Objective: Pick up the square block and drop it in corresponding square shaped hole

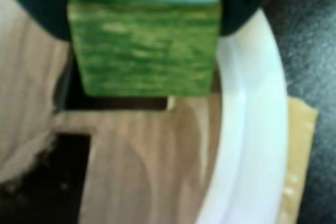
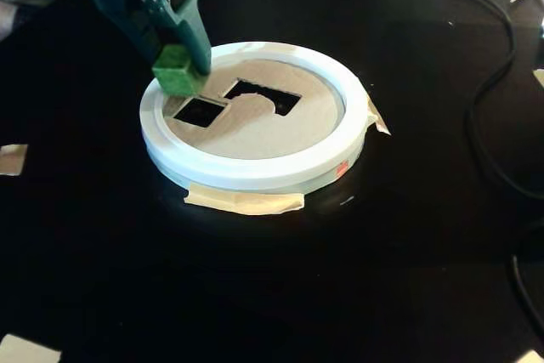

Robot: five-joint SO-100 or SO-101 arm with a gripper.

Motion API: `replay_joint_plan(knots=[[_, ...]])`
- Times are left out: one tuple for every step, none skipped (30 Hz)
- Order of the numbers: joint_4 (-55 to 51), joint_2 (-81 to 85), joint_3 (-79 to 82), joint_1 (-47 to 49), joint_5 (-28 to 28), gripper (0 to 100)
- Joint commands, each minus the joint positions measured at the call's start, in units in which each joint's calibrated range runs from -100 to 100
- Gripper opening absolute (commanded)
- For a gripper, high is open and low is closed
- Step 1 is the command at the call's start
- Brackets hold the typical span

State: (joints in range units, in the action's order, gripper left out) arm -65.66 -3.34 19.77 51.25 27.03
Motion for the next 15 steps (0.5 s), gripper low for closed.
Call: replay_joint_plan(knots=[[1.49, -1.00, -4.37, -1.31, -0.29, 30], [1.49, -1.18, -4.37, -1.56, -0.29, 30], [1.49, -1.18, -4.47, -1.94, -0.44, 30], [1.59, -1.18, -4.47, -2.19, -0.68, 30], [1.59, -1.18, -4.56, -2.31, -1.03, 30], [1.59, -1.18, -4.56, -2.56, -1.61, 30], [1.59, -1.18, -4.56, -3.18, -1.81, 30], [1.59, -1.18, -4.56, -3.93, -1.90, 30], [1.59, -1.18, -4.56, -4.68, -1.95, 30], [1.59, -1.18, -4.56, -5.06, -1.95, 30], [2.39, -1.18, -4.56, -5.43, -2.20, 30], [3.50, -1.18, -4.56, -5.43, -2.39, 30], [4.80, -1.18, -4.56, -5.31, -2.64, 30], [6.41, -1.27, -4.47, -5.06, -2.83, 30], [7.71, -1.27, -4.19, -4.81, -2.83, 30]])
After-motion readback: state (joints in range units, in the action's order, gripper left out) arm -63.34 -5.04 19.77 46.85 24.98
